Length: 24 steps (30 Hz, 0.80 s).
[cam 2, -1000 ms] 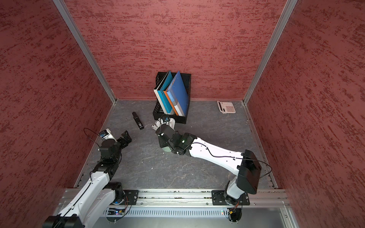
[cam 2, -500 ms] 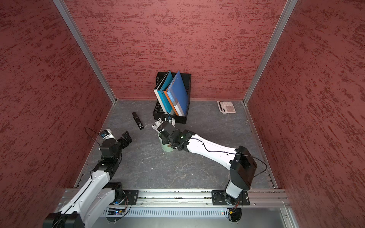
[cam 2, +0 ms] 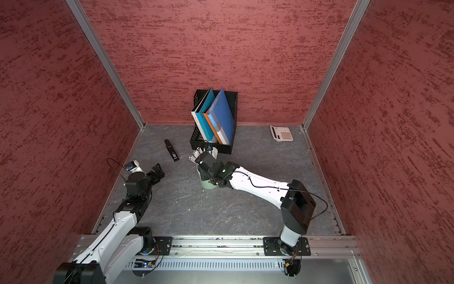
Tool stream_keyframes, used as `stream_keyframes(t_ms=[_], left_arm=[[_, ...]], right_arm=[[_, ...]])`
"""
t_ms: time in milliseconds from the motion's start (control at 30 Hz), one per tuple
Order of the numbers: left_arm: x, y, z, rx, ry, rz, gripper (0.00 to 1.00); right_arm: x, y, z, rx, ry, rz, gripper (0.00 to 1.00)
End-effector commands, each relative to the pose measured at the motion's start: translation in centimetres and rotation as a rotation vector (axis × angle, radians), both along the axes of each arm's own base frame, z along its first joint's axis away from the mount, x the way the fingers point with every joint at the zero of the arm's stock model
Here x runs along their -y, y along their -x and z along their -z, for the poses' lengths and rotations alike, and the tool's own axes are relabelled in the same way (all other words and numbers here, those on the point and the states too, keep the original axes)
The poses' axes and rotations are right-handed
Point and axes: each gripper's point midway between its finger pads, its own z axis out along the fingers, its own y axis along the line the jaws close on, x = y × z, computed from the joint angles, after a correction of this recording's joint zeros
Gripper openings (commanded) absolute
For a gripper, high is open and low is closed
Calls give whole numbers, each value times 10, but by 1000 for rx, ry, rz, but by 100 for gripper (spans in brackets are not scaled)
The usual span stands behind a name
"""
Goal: Take the straws out of the storage container
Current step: Pick up the straw from the container.
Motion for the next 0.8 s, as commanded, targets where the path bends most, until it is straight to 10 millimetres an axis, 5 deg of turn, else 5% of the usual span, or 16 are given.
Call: stream_keyframes(t_ms=[0, 767], left_arm=[[-3, -3, -13, 35, 1, -15, 99], [-2, -6, -14, 30, -1, -8, 100]], right_arm=[[-10, -11, -17, 35, -48, -7, 29], [-12, -28, -9, 21, -37, 2, 26]])
